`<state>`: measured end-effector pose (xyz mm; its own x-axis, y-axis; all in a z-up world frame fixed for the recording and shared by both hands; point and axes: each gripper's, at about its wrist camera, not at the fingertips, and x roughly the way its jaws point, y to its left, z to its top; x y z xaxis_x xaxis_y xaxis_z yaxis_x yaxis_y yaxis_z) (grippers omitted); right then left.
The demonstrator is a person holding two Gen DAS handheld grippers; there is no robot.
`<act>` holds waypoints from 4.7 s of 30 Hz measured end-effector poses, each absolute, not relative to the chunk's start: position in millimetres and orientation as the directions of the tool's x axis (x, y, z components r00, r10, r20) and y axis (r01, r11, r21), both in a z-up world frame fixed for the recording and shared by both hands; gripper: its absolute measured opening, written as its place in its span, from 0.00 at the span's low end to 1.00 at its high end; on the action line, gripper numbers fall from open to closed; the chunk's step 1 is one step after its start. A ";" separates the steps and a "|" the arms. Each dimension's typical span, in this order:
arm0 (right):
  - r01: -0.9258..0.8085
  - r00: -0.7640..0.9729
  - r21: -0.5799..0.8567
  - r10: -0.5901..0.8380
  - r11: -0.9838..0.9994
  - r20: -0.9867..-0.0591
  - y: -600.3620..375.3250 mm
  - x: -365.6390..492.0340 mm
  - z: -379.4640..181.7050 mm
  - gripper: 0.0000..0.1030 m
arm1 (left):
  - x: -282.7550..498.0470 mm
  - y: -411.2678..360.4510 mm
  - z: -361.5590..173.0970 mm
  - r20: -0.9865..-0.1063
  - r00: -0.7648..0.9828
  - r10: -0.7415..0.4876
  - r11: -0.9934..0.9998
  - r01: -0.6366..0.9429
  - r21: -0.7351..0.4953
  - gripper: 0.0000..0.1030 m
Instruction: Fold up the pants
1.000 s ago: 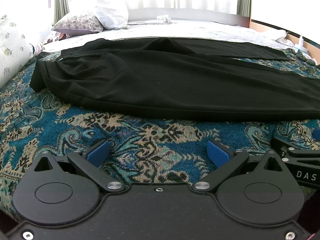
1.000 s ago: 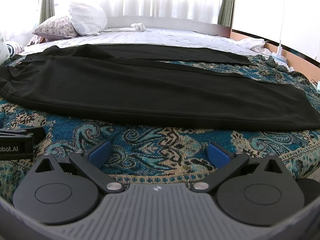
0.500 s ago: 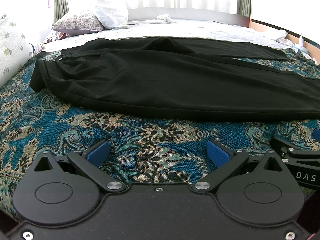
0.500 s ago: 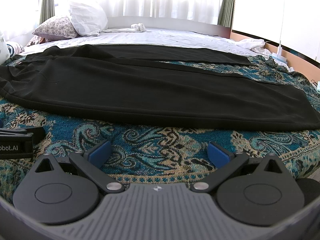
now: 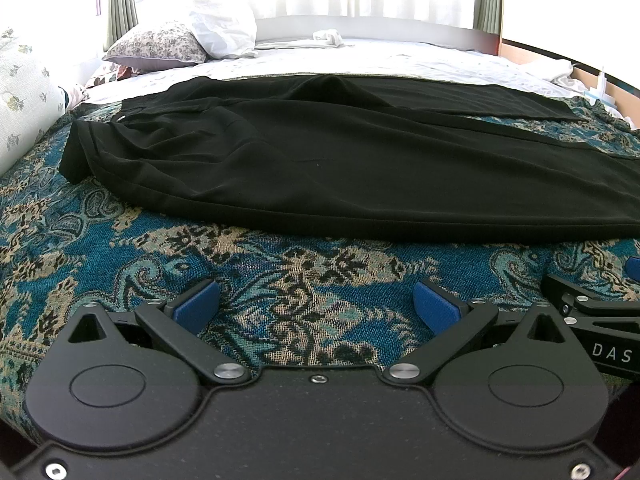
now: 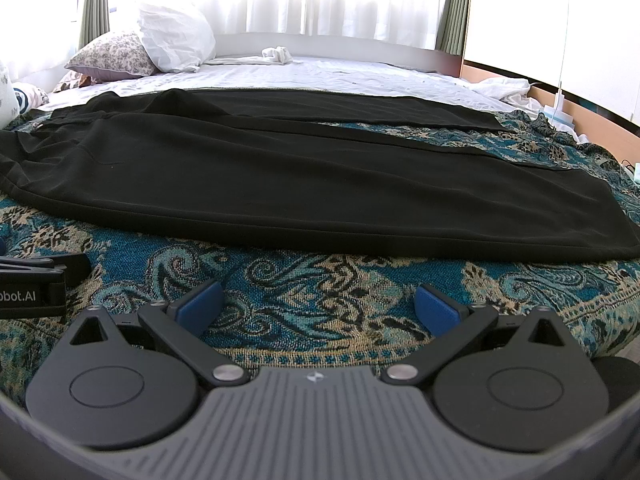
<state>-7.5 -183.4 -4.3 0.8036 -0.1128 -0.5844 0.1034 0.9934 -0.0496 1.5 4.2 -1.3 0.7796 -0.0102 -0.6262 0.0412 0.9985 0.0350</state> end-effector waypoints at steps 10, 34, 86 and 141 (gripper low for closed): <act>0.104 0.804 -0.049 -0.113 0.993 -0.583 -183.5 -7.8 -4.4 1.00 | 1.5 4.3 -1.2 -0.626 0.780 -0.010 0.999 0.041 0.035 1.00; 0.105 0.806 -0.049 -0.114 0.993 -0.581 -183.0 -8.8 -4.2 1.00 | 1.4 4.1 -1.1 -0.625 0.780 -0.010 0.999 0.041 0.035 1.00; -0.275 0.757 -0.087 0.160 0.957 -0.633 -104.7 83.1 18.8 0.93 | 166.0 263.6 17.5 -0.577 0.817 0.004 0.797 -0.351 -0.492 0.85; 0.588 0.732 0.083 -0.486 0.804 -0.477 -456.7 -23.8 59.9 0.63 | 107.5 227.0 18.5 -0.623 0.674 0.398 0.898 -0.426 0.112 0.25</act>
<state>-23.8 -456.7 59.9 0.7322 -0.4862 -0.4771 0.5882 0.8044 0.0830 107.5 227.0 18.5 0.6739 0.3977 -0.6226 -0.4265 0.8976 0.1118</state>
